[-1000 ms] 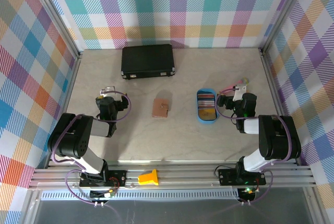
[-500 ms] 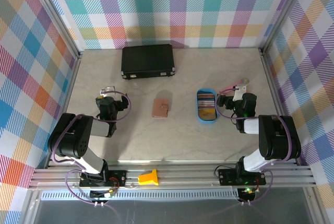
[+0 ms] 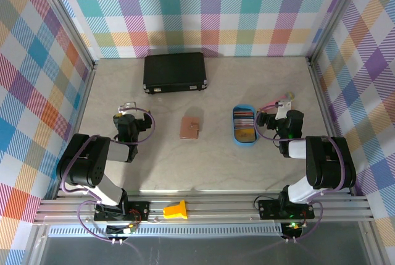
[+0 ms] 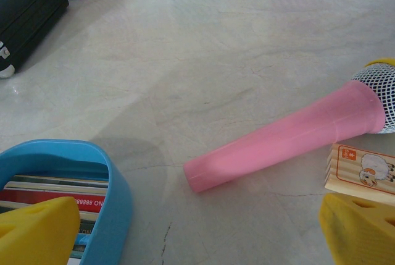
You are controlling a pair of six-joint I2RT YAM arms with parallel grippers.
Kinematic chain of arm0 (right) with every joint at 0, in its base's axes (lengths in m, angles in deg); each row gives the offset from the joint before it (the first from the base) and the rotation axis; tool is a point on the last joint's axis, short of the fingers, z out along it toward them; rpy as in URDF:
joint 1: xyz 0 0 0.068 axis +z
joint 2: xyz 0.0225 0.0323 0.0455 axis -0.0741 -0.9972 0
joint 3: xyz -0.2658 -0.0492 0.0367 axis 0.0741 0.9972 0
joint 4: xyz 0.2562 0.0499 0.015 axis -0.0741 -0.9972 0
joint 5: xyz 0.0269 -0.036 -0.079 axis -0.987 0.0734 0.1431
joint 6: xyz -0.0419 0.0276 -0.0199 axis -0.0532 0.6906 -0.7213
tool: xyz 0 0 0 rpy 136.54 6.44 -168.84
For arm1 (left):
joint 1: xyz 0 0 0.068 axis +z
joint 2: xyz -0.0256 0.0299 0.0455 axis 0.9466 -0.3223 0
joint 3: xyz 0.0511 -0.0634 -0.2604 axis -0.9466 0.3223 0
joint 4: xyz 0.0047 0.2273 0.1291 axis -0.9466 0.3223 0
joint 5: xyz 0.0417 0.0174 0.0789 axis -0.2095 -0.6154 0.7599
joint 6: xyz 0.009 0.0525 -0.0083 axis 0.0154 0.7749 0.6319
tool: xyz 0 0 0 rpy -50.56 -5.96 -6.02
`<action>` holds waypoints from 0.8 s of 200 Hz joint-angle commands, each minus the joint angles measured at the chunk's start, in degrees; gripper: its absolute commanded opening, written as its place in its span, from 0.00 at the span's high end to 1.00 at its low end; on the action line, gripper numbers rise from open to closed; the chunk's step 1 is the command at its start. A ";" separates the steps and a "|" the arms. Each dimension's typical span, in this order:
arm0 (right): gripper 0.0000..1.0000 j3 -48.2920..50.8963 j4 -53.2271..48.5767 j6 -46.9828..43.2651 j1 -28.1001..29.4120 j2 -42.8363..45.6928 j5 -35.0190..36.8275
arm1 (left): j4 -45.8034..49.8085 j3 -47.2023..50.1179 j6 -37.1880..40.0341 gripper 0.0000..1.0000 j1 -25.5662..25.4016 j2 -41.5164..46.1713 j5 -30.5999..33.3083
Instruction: Put the credit cards into the card holder
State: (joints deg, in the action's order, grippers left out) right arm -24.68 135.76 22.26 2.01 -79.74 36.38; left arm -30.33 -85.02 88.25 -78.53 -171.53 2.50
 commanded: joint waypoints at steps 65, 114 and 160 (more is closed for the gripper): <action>0.01 -1.07 0.26 0.28 0.27 -0.36 0.03 | 0.58 -0.52 -0.74 0.00 0.65 -0.03 0.45; 0.01 -1.07 0.22 0.35 0.27 -0.43 0.02 | 0.53 -0.43 -0.71 0.00 0.61 0.01 0.42; 0.01 -1.40 -0.15 0.05 0.56 -0.51 0.44 | 0.49 -0.43 -0.72 0.00 0.60 0.06 0.50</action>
State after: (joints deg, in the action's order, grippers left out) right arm -24.68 135.74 22.26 2.01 -79.74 36.40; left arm -30.33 -85.02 88.25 -78.53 -171.53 2.50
